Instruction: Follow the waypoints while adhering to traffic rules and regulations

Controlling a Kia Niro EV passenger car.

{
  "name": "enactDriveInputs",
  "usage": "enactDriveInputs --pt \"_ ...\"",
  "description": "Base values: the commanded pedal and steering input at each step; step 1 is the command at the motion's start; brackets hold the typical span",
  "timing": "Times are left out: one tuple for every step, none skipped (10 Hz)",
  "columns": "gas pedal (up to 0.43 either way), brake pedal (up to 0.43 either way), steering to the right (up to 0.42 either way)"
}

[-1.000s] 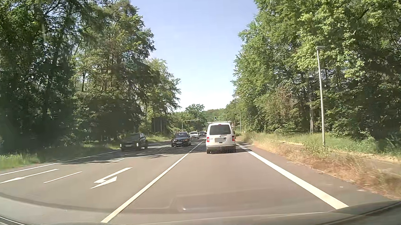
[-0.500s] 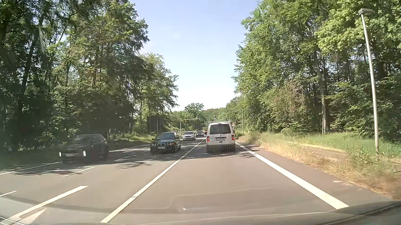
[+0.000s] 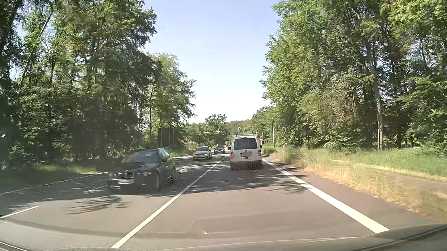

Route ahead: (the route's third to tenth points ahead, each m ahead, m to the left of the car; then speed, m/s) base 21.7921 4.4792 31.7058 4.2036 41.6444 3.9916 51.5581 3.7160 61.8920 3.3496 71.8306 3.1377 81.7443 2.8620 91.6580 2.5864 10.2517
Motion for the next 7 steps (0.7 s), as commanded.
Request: enactDriveInputs --pt "0.138 0.03 0.002" --pt "0.138 0.03 0.001" --pt "0.11 0.03 0.001" --pt "0.087 0.03 0.001" --pt "0.047 0.03 0.001" --pt "0.028 0.03 0.001" --pt "0.008 0.03 0.002"
